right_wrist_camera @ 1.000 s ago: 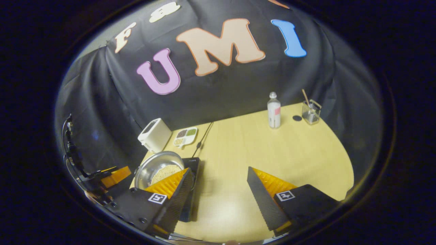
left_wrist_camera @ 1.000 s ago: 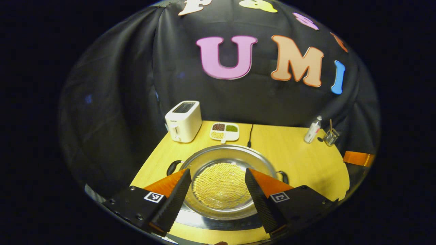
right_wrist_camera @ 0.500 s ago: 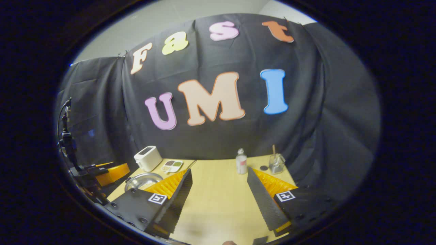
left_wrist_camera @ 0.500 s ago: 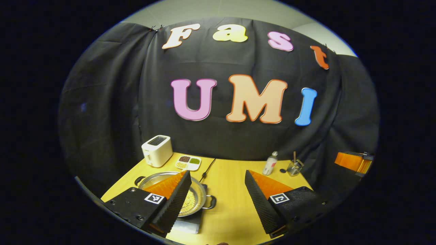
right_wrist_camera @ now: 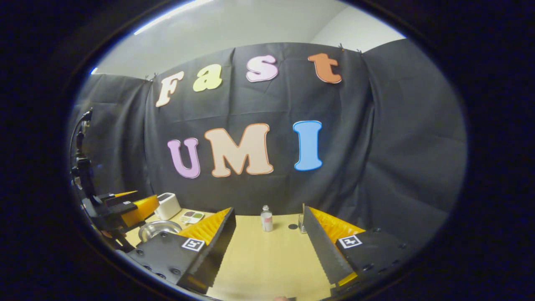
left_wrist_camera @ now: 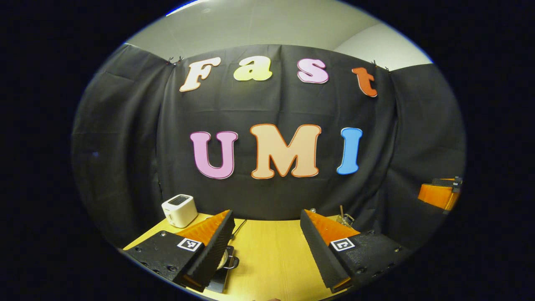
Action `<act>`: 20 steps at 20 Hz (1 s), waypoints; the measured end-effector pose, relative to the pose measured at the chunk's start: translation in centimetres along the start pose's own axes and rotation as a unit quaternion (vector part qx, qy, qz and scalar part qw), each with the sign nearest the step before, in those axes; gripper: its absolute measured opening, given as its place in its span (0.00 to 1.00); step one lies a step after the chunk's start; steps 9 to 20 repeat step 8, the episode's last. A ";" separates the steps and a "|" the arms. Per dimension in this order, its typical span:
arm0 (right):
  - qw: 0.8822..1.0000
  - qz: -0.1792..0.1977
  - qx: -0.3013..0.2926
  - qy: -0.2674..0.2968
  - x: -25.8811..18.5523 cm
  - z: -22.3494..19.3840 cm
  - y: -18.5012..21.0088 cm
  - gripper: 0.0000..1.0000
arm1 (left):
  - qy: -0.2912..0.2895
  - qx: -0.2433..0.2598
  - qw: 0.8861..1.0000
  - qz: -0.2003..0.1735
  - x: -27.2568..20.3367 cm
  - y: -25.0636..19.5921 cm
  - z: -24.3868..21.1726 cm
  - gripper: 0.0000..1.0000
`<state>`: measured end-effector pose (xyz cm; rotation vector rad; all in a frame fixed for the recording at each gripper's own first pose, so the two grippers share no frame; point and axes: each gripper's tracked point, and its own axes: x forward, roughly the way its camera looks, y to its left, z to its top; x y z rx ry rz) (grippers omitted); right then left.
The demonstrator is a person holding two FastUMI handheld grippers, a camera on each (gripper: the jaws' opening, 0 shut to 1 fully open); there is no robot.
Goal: First push the handle of the pot to place it horizontally, then grasp the pot with both hands and set it on the induction cooktop.
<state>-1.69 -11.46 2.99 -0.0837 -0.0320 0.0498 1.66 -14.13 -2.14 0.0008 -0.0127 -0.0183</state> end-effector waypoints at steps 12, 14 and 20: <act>1.000 0.000 -0.018 0.002 -1.3 -0.8 -0.6 0.92 | -0.002 0.007 1.000 -0.003 -1.6 -0.7 -0.5 0.96; 1.000 0.000 -0.018 0.002 -1.3 -0.8 -0.6 0.92 | -0.002 0.007 1.000 -0.003 -1.6 -0.7 -0.5 0.96; 1.000 0.000 -0.018 0.002 -1.3 -0.8 -0.6 0.92 | -0.002 0.007 1.000 -0.003 -1.6 -0.7 -0.5 0.96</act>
